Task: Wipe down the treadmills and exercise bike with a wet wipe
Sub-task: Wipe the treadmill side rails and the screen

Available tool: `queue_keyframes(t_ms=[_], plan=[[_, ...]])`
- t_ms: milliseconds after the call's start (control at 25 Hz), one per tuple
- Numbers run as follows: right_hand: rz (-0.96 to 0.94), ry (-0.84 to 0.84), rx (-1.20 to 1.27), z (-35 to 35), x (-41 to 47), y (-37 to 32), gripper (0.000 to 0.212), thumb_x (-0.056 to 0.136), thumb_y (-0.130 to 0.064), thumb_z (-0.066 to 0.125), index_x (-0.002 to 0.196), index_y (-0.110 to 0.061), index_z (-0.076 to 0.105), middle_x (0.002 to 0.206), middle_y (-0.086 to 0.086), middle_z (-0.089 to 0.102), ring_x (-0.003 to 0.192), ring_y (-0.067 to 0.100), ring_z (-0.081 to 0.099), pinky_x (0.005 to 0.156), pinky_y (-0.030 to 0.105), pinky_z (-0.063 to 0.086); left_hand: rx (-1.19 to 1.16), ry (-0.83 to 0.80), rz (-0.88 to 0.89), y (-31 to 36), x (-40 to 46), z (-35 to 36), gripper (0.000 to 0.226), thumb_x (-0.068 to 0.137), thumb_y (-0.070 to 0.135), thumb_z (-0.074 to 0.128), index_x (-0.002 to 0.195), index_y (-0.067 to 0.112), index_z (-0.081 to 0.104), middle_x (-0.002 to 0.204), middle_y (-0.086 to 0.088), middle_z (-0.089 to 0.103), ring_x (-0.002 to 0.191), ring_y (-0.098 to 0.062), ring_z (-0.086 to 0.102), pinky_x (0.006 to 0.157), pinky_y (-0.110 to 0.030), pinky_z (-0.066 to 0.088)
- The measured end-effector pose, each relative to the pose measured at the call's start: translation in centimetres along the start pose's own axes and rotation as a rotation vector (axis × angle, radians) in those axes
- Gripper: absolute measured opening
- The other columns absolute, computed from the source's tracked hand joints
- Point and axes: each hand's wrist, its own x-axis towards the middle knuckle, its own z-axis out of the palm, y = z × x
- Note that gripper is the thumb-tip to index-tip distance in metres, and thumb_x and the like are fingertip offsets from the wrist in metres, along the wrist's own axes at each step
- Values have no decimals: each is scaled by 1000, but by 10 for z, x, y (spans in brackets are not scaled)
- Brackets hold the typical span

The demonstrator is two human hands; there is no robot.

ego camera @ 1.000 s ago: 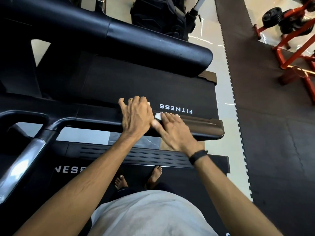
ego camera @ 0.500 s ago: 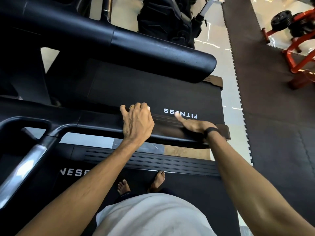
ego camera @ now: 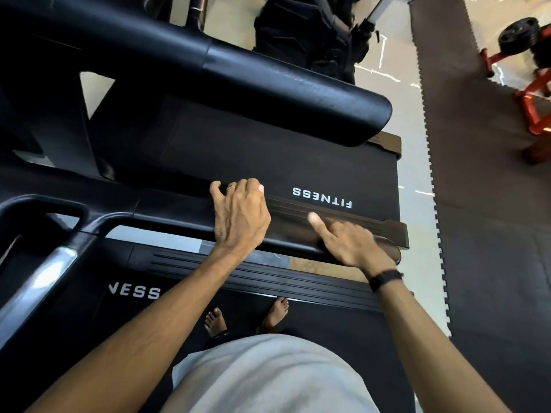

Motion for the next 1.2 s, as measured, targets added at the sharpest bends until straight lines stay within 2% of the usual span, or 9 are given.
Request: queue_keyframes(t_ms=[120,280,360,480,600,760,880,1080,1200], plan=[[-157,84,-30,19,24,-45,87,96,-71,4,129,-10,57,135,17,60,128,34,53,106,43,35,-17,4,-20,-1,-1,-1,34,100,23,29,91,13,61,81,-2,66,78,-25,62,102,-52,33],[-402,283,-78,61,-34,-40,89,99,-67,-4,157,-8,27,163,12,28,152,28,21,124,43,16,-148,57,-45,-5,-2,-2,34,103,24,32,88,15,61,78,3,64,76,-21,61,103,-50,31],[-355,377,-81,71,-51,-4,86,101,-67,1,158,-8,24,165,11,23,154,25,16,125,44,13,-178,68,26,-8,-3,-5,31,103,23,37,87,15,62,80,3,65,77,-20,60,106,-51,29],[-101,409,-52,58,-31,16,101,93,-74,-8,147,-5,44,149,15,49,144,32,37,122,46,19,-43,50,220,-22,-5,-14,26,99,22,44,86,14,64,86,0,66,82,-21,59,110,-55,25],[-46,374,-91,46,2,-34,112,82,-81,-13,131,-7,55,131,14,60,127,34,49,115,48,27,81,9,150,-56,10,-31,27,98,27,44,90,13,65,91,-4,67,88,-25,60,111,-58,21],[-353,384,-92,75,-28,-108,97,94,-75,7,153,-2,31,157,19,34,147,37,25,123,50,15,131,-88,26,-83,16,-39,36,99,30,35,95,11,65,95,-7,68,94,-30,62,111,-59,20],[-420,431,-114,90,-61,-72,87,101,-68,12,158,-3,20,166,17,17,155,31,9,126,48,10,154,-80,36,-75,14,-33,39,102,33,34,98,9,65,95,-8,68,93,-30,62,111,-58,21],[-39,361,-61,49,-23,-35,101,91,-77,-4,131,-4,55,138,20,56,135,36,44,118,46,24,137,-64,-9,-78,16,-34,41,102,36,33,98,9,64,94,-8,68,93,-29,62,111,-57,23],[-80,162,57,17,19,-90,87,95,-75,10,112,-6,60,121,22,65,118,38,58,103,46,37,130,-68,-19,-73,16,-36,42,102,37,32,96,10,64,93,-8,68,92,-30,62,109,-57,24]])
